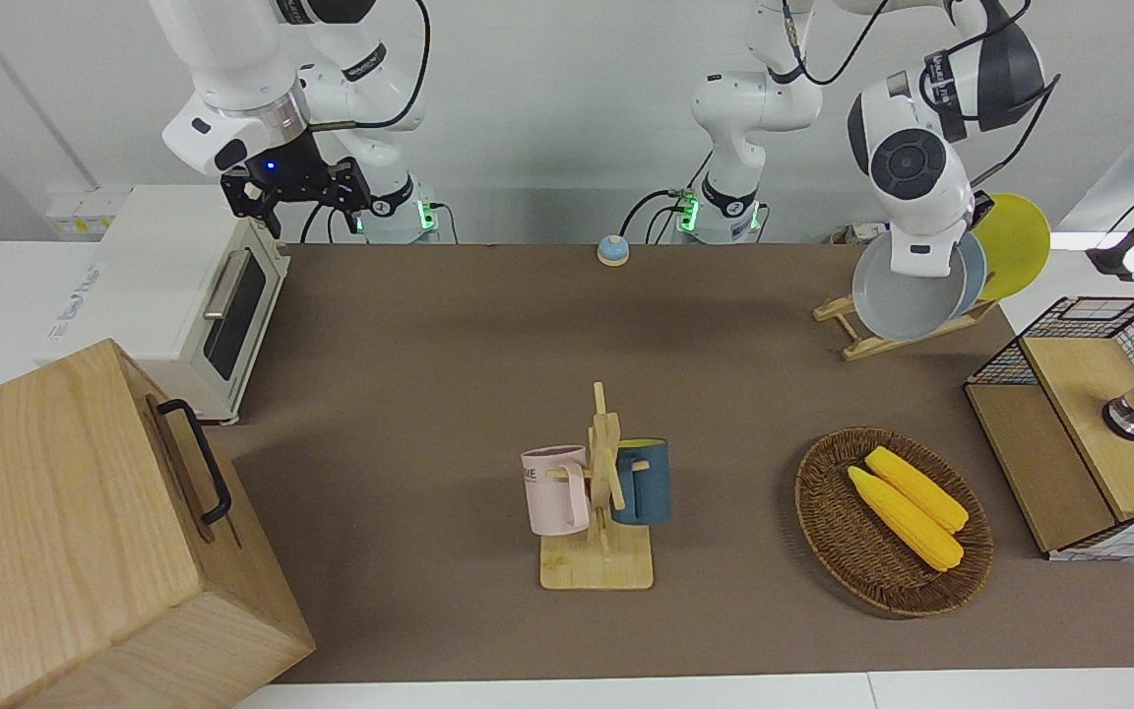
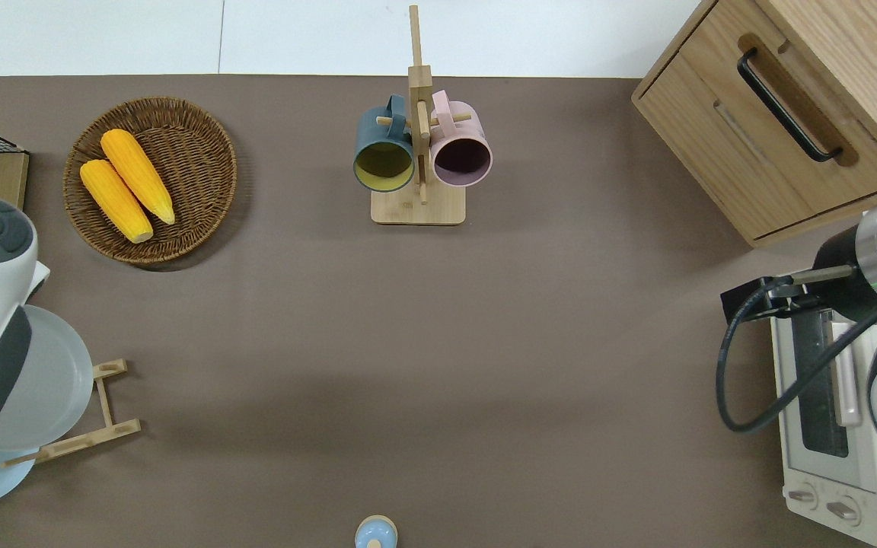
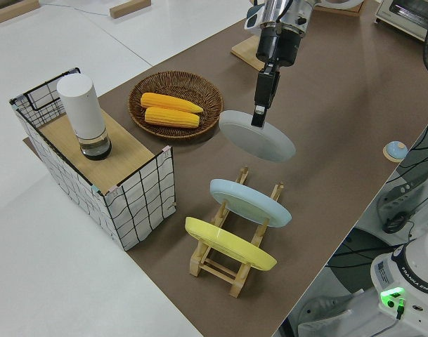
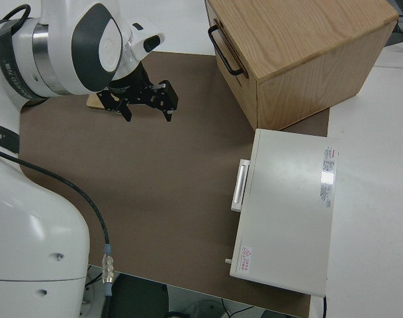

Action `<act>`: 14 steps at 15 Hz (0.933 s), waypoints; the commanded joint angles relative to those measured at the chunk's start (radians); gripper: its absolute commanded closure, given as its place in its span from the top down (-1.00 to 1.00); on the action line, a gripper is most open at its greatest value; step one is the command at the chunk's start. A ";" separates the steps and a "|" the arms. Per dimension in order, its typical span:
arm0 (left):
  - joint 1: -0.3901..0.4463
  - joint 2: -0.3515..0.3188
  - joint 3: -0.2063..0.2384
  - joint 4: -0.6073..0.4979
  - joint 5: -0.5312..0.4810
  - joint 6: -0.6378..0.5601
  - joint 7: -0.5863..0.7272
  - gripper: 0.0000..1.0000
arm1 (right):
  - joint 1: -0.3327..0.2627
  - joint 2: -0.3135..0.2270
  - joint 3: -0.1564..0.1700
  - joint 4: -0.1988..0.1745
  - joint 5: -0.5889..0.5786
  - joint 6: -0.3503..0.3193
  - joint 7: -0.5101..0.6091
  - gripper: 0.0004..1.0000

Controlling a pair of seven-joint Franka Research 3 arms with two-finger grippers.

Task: Pick gray plate from table and place it on lower plate rack with left arm
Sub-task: 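Lower the gray plate upright into the rack's lower slot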

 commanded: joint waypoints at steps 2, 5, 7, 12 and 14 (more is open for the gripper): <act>-0.016 0.042 -0.008 -0.019 0.052 -0.064 -0.109 -1.00 | -0.026 -0.002 0.023 0.010 -0.007 -0.015 0.013 0.97; -0.021 0.062 -0.034 -0.058 0.090 -0.175 -0.112 -1.00 | -0.026 -0.002 0.023 0.010 -0.007 -0.015 0.013 0.97; -0.021 0.073 -0.038 -0.066 0.090 -0.204 -0.114 -1.00 | -0.026 -0.002 0.023 0.010 -0.007 -0.015 0.013 0.97; -0.024 0.158 -0.084 -0.088 0.081 -0.213 -0.217 -1.00 | -0.026 -0.002 0.023 0.010 -0.007 -0.015 0.013 0.97; -0.022 0.174 -0.098 -0.088 0.078 -0.199 -0.230 -1.00 | -0.026 -0.002 0.023 0.010 -0.007 -0.015 0.013 0.97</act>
